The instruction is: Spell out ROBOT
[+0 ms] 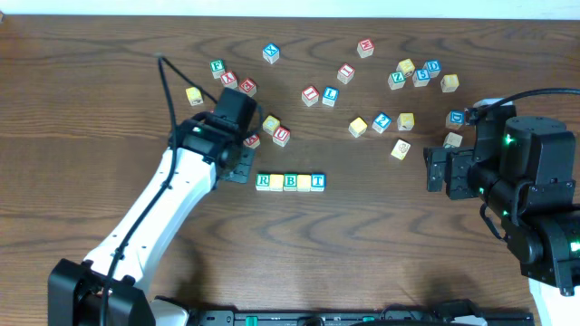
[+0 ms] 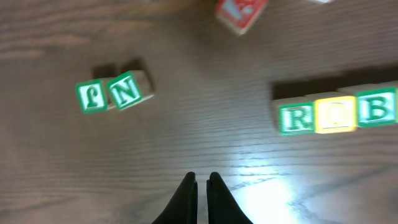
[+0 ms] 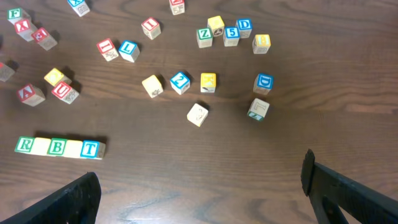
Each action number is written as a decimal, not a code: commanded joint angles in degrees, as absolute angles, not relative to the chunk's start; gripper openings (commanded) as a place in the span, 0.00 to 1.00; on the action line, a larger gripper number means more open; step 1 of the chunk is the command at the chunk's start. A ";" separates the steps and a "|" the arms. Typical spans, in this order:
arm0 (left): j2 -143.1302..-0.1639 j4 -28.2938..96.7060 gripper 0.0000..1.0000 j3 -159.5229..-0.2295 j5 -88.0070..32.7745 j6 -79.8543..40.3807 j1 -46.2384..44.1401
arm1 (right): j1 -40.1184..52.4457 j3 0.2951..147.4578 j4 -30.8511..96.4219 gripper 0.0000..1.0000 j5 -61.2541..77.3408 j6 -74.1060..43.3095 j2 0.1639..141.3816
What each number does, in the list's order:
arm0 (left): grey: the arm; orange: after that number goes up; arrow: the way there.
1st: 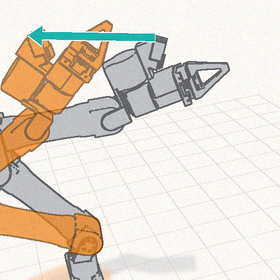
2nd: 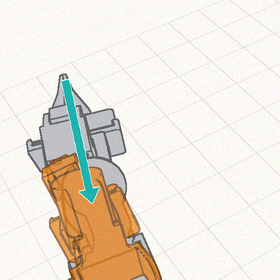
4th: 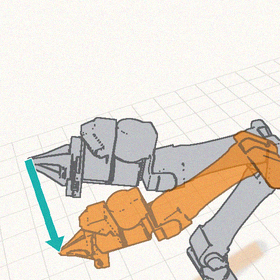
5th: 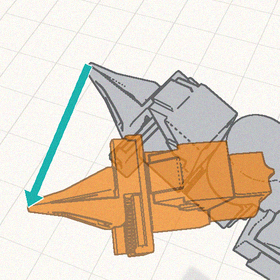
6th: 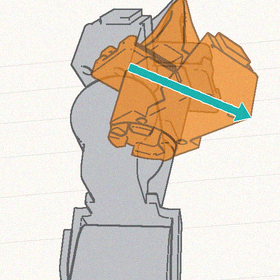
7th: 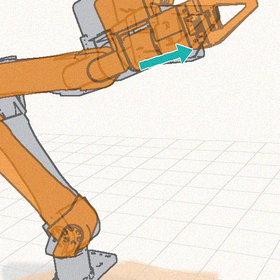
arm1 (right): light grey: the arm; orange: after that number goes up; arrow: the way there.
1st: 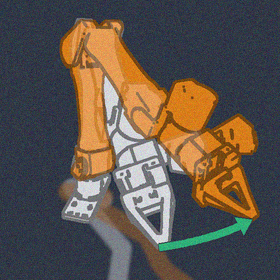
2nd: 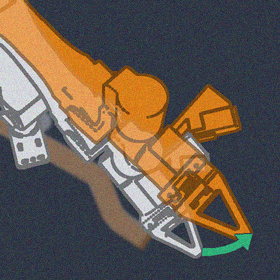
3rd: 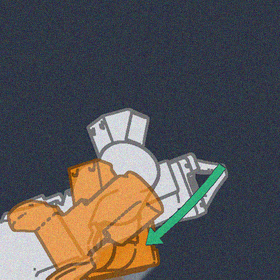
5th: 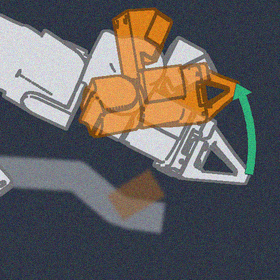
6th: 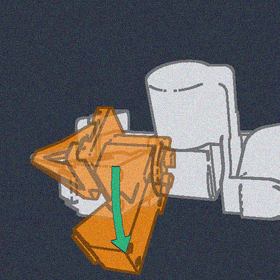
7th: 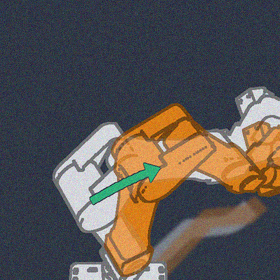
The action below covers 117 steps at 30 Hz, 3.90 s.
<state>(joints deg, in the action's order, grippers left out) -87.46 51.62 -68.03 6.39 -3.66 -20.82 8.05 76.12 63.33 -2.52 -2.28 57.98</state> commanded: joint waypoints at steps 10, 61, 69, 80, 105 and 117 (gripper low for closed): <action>-87.59 46.09 0.07 -63.90 1.45 -5.19 -12.80 | 7.70 77.08 67.81 0.99 -2.42 -1.63 57.76; -93.89 28.97 0.08 -49.95 -15.05 -0.67 -12.93 | 7.70 77.08 71.57 0.99 -3.03 -1.63 57.76; -94.41 28.12 0.07 -49.91 -15.86 -0.05 -12.97 | 7.70 77.08 71.50 0.99 -3.05 -1.63 57.76; -94.98 27.51 0.07 -49.58 -17.58 0.86 -12.99 | 7.70 77.08 71.50 0.99 -3.03 -1.63 57.76; -96.77 26.17 0.07 -49.60 -20.56 2.39 -15.70 | 7.70 77.08 71.53 0.99 -3.03 -1.63 57.76; -96.77 25.56 0.08 -49.60 -20.34 2.59 -16.10 | 7.70 77.08 71.55 0.99 -3.03 -1.63 57.76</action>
